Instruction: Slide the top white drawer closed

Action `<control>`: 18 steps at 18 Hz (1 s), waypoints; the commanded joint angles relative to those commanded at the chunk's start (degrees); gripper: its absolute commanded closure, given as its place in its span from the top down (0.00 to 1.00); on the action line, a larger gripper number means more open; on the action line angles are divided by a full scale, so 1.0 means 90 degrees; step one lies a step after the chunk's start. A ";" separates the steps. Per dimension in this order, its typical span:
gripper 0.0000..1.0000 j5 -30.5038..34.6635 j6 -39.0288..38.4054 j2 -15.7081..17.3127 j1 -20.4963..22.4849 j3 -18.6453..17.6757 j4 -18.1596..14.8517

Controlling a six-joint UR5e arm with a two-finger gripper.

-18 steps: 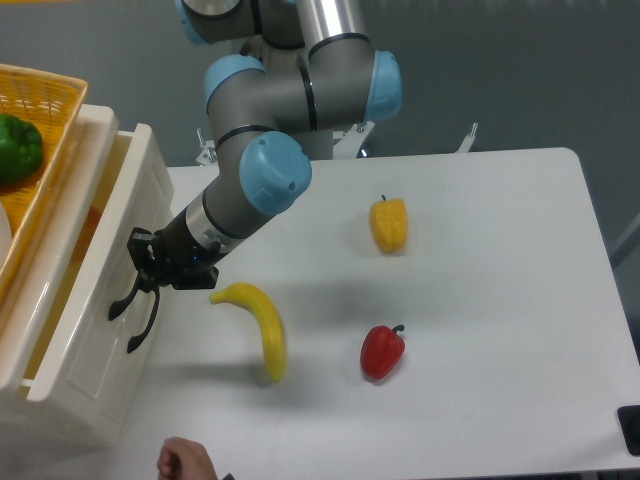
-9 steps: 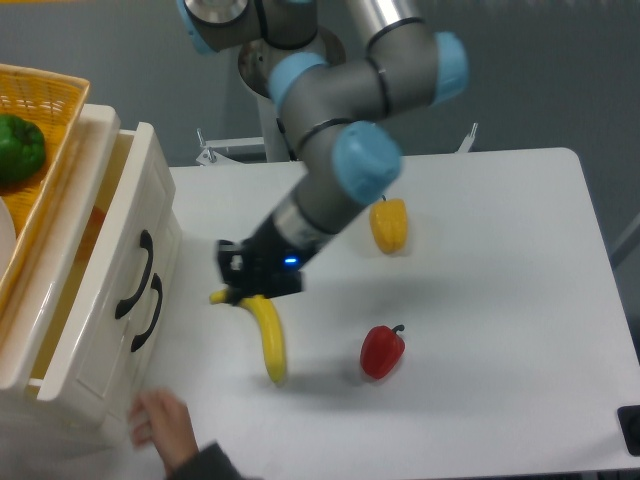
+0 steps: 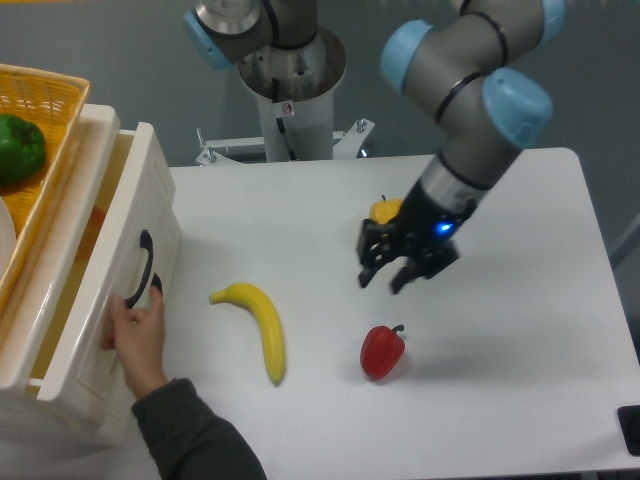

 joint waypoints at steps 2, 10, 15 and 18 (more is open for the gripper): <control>1.00 0.0479 0.0000 -0.0010 0.0087 0.0010 0.0214; 1.00 0.1419 0.2692 -0.0302 0.0429 0.0020 0.0937; 1.00 0.1740 0.4508 -0.0673 0.0693 0.0292 0.1182; 1.00 0.1985 0.5145 -0.0839 0.0771 0.0351 0.1192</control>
